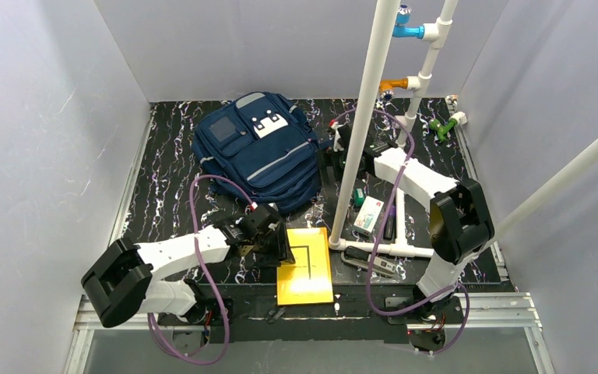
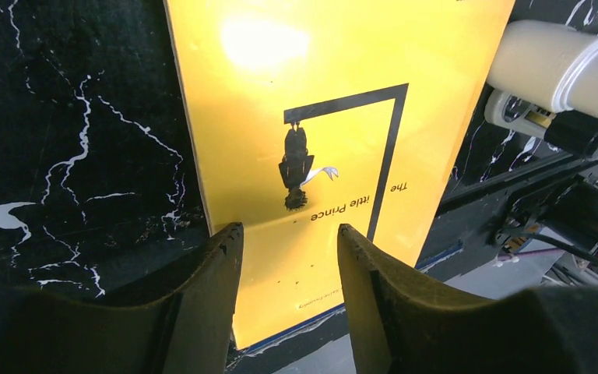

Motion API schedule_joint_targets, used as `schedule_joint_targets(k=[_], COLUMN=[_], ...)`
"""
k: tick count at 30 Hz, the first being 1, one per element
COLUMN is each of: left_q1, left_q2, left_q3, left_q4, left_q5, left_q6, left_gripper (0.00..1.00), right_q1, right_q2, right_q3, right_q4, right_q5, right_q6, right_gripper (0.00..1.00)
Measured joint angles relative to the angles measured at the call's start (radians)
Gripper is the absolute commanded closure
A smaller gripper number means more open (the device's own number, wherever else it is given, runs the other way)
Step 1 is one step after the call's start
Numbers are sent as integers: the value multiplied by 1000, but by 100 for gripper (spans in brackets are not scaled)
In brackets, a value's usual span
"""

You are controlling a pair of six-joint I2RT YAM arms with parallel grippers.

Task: Pack the student bag
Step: Pick up the book from the center of the board.

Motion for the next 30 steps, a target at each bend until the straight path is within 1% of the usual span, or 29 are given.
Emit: schedule_joint_targets(k=[1, 3, 6, 10, 13, 19, 22, 25, 27, 30], left_q1=[2, 8, 19, 29, 34, 40, 40, 44, 47, 52], left_q2=[8, 15, 14, 7, 6, 6, -1, -6, -6, -7], left_q3=[5, 10, 3, -19, -31, -48, -63, -75, -79, -91], left_q4=[0, 0, 13, 43, 78, 137, 167, 190, 206, 232], left_q5=[-2, -5, -4, 5, 10, 14, 13, 13, 12, 13], left_q6=[-4, -14, -32, -47, -58, -74, -82, -86, -87, -92], left_gripper=[53, 53, 53, 54, 54, 54, 53, 53, 53, 53], right_q1=[-3, -14, -40, -78, -89, -88, -89, -73, -27, 116], right_q2=[-7, -31, -120, -276, -404, -644, -759, -840, -872, -923], right_q3=[0, -10, -52, -94, -148, -263, -320, -433, -512, -615], right_q4=[-29, -71, -147, -254, -314, -460, -492, -470, -444, -344], right_q5=[77, 181, 299, 369, 372, 298, 183, 10, -59, -92], right_q6=[23, 51, 81, 107, 130, 173, 171, 175, 206, 302], right_gripper=[2, 2, 2, 2, 2, 2, 5, 5, 4, 6])
